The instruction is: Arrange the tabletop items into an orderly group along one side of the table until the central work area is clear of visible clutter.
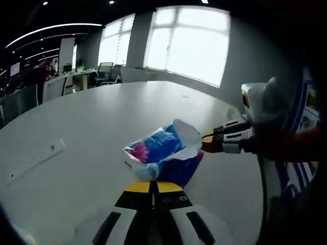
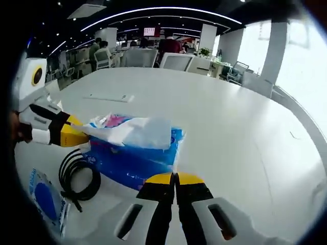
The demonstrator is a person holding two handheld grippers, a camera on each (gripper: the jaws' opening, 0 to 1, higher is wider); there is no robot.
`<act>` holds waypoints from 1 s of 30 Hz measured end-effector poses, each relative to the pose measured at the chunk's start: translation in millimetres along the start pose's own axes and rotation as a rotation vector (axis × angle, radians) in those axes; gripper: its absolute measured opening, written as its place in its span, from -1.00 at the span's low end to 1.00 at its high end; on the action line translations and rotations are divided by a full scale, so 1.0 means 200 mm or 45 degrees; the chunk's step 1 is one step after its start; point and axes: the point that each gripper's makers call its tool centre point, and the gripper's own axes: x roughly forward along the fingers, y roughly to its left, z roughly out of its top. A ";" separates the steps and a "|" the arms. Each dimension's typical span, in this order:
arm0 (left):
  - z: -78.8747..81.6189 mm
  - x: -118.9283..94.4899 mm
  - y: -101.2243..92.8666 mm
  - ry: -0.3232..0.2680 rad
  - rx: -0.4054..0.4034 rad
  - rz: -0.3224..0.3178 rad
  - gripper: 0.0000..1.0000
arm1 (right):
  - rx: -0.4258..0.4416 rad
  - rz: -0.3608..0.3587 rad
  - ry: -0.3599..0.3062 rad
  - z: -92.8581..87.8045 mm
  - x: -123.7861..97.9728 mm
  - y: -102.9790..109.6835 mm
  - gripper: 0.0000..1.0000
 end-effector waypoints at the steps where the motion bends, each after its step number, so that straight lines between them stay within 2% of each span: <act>1: 0.00 0.01 0.00 0.005 -0.003 -0.002 -1.00 | -0.008 -0.004 0.000 0.00 0.00 -0.01 -1.00; 11: -0.03 0.13 0.02 0.049 0.039 0.007 -1.00 | -0.038 -0.017 0.032 -0.07 0.11 -0.05 -1.00; 15: -0.02 0.16 0.05 0.053 0.053 0.022 -1.00 | -0.054 -0.018 0.030 -0.06 0.14 -0.05 -1.00; 20: -0.05 0.17 0.08 0.072 0.048 0.039 -1.00 | -0.073 -0.015 0.027 -0.05 0.16 -0.04 -1.00; 25: -0.08 0.20 0.11 0.094 0.026 0.059 -1.00 | -0.090 -0.002 0.047 -0.08 0.20 -0.02 -1.00; 30: -0.08 0.20 0.11 0.100 0.028 0.068 -0.98 | -0.090 -0.014 0.061 -0.08 0.22 -0.03 -1.00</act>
